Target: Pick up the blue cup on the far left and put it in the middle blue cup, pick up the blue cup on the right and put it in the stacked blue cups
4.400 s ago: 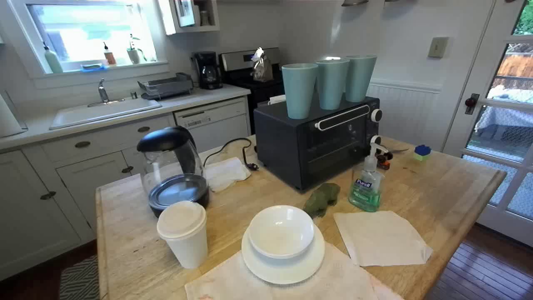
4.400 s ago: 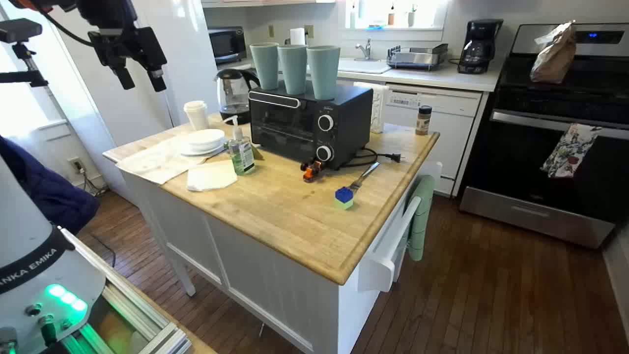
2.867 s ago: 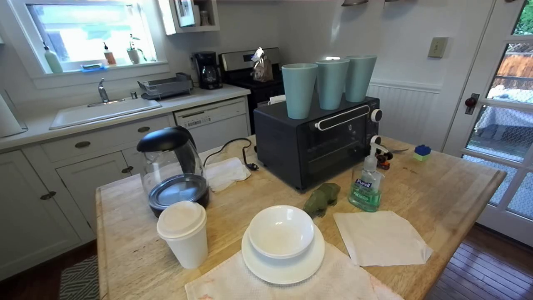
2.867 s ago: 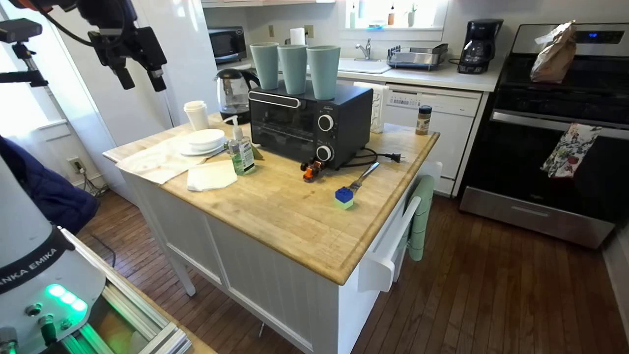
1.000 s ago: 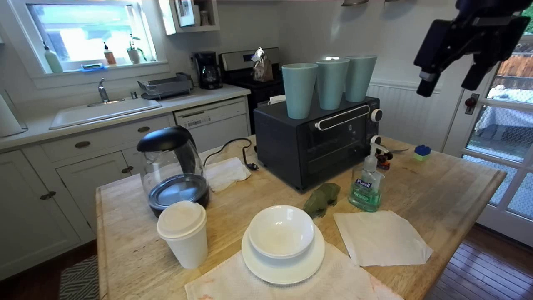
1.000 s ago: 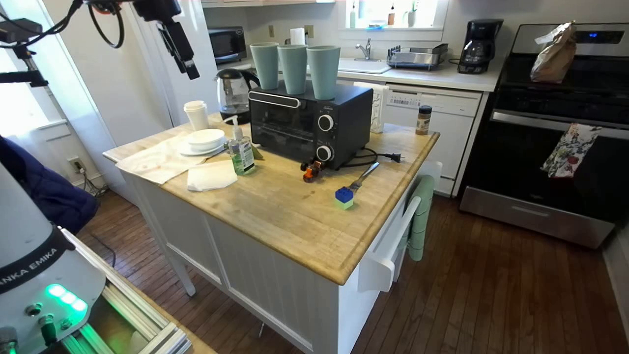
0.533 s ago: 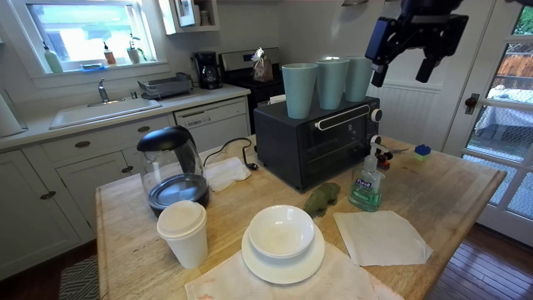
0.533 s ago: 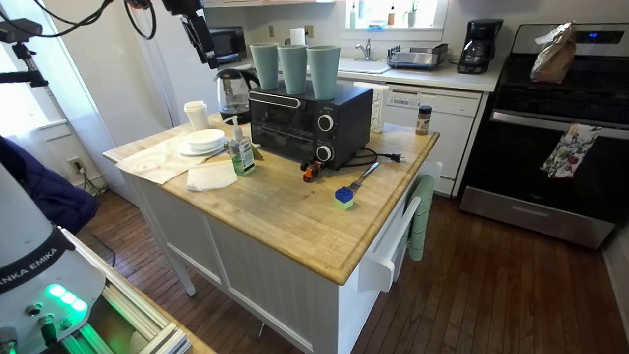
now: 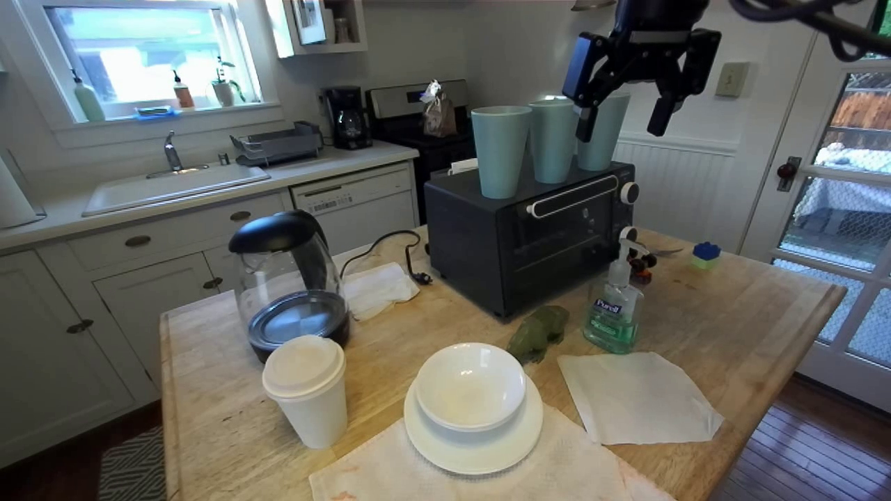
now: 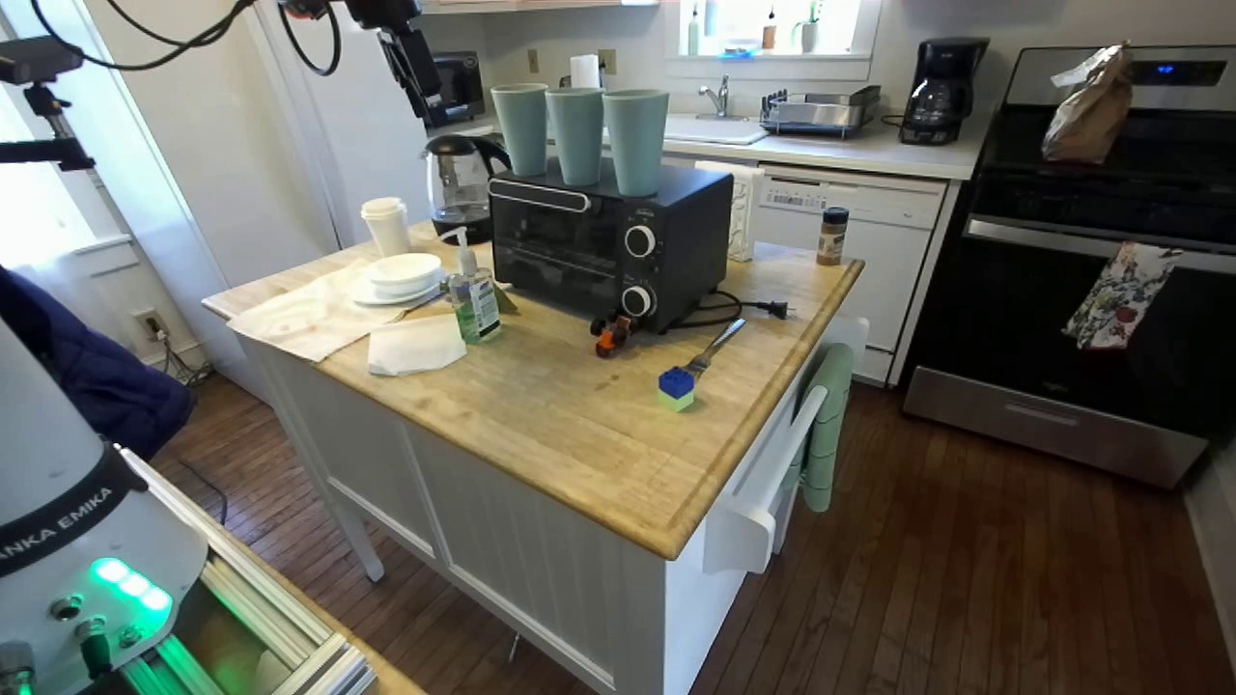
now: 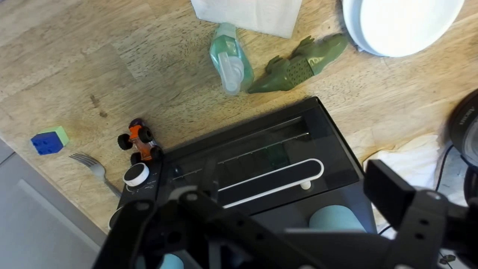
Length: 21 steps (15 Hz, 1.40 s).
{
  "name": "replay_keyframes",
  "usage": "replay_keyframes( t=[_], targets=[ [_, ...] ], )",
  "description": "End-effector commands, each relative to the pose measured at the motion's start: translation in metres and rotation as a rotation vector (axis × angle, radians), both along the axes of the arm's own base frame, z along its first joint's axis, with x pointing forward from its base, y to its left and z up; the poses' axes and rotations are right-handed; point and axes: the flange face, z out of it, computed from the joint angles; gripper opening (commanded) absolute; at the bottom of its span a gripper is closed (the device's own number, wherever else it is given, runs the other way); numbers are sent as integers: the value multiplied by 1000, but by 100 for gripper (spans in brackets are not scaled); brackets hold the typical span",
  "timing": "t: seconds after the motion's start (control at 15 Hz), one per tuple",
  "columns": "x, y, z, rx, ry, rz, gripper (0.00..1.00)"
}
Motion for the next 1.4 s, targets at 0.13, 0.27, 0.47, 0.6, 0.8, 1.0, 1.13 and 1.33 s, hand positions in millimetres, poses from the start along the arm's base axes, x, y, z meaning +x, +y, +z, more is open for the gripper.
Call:
replay_keyframes(
  t=[0.13,0.27,0.47,0.6,0.8,1.0,1.13,1.33],
  targets=[
    [1,0,1,15,-28,-20,100],
    [7,-2,5,35,-67,-36,100],
    [20,-7,9,80,-141,-53,100],
    [26,-8,8,92,-170,-61,100],
    [38,-7,3,103,-196,-69,100],
    [48,-4,1,124,-222,-82,100],
    [53,-4,3,124,-246,-92,100],
    [58,-13,8,142,-270,-125,100]
  ],
)
